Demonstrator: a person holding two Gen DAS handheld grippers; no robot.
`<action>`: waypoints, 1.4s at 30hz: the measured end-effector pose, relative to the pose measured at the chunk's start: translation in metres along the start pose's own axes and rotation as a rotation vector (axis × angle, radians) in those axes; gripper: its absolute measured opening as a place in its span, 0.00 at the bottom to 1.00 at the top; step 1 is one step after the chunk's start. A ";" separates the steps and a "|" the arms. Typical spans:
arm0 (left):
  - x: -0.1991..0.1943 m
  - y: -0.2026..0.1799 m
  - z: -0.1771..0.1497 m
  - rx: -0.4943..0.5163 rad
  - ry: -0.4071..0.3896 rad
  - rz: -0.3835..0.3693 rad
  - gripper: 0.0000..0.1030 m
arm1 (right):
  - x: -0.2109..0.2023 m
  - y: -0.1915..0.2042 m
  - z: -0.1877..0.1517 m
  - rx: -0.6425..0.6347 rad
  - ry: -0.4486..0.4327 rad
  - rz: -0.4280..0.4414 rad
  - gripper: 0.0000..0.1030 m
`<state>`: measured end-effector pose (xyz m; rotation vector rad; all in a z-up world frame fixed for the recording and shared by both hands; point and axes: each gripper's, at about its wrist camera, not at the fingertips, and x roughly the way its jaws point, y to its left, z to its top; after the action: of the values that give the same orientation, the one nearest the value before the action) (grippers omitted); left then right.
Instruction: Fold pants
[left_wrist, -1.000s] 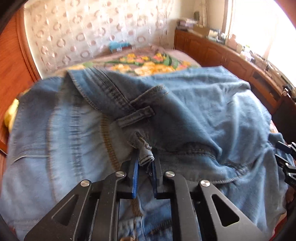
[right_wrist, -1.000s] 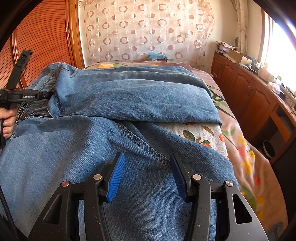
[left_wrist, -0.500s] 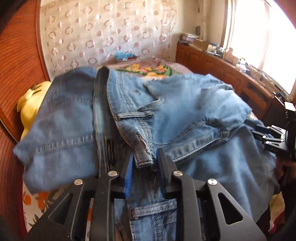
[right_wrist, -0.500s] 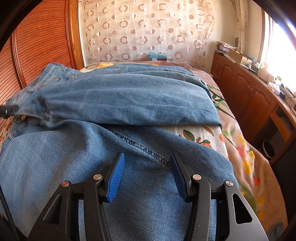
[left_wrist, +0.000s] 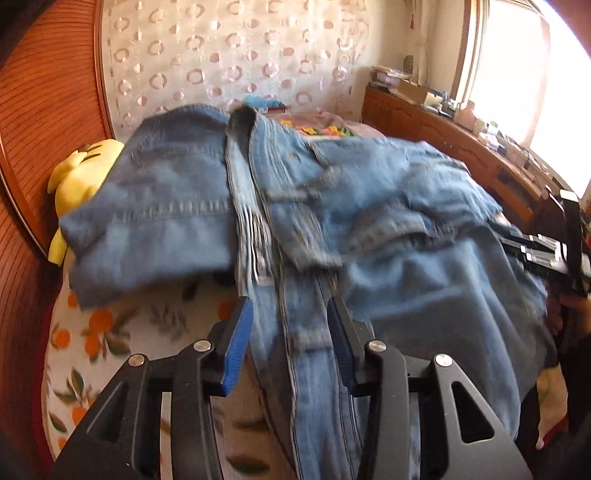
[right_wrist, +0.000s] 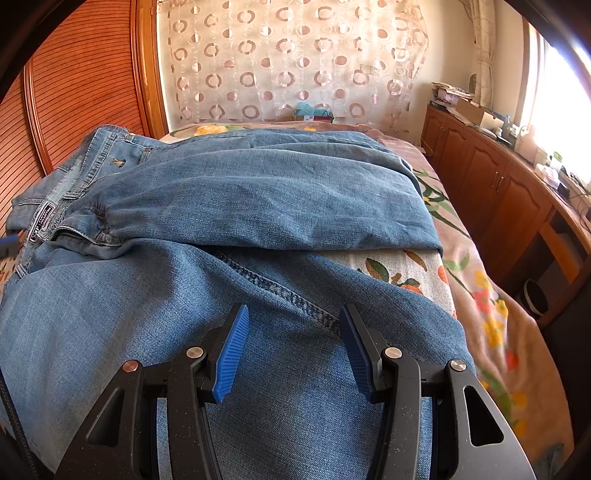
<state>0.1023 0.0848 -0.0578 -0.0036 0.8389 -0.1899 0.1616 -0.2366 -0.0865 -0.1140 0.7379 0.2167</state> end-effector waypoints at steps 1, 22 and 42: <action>0.000 -0.001 -0.005 0.000 0.007 -0.001 0.42 | 0.000 0.000 0.000 0.000 0.000 0.000 0.51; -0.028 0.010 -0.031 -0.047 -0.050 -0.066 0.07 | 0.000 -0.001 0.000 -0.005 0.001 -0.002 0.51; -0.032 -0.035 0.014 0.087 -0.129 -0.090 0.59 | -0.050 -0.037 -0.011 0.040 -0.044 0.010 0.51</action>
<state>0.0858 0.0543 -0.0222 0.0279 0.7016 -0.3073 0.1270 -0.2820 -0.0597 -0.0674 0.6987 0.2135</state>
